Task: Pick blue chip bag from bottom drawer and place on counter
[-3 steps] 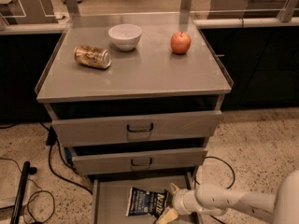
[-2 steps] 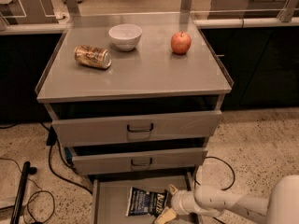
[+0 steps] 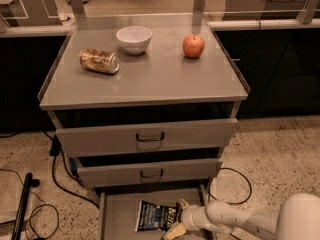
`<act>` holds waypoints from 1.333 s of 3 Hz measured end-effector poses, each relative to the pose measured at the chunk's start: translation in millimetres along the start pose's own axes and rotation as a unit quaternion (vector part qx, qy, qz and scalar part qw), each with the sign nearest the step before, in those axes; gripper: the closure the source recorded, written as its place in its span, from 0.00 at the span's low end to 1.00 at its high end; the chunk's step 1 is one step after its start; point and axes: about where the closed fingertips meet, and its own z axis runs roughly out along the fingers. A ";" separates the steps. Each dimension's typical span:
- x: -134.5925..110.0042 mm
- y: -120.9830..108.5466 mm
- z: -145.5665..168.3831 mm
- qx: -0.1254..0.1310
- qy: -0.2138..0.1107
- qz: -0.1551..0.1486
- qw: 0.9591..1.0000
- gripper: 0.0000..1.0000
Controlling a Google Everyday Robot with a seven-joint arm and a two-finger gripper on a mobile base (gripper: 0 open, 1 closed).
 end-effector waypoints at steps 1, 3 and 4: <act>16.1 3.2 24.3 -0.009 0.014 -0.004 1.000 0.00; 23.9 11.3 67.7 -0.019 0.021 -0.026 0.999 0.00; 23.9 11.4 67.7 -0.019 0.021 -0.026 0.999 0.14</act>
Offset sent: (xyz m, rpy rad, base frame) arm -0.0071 0.0418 -0.0785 -0.0664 0.0119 0.1079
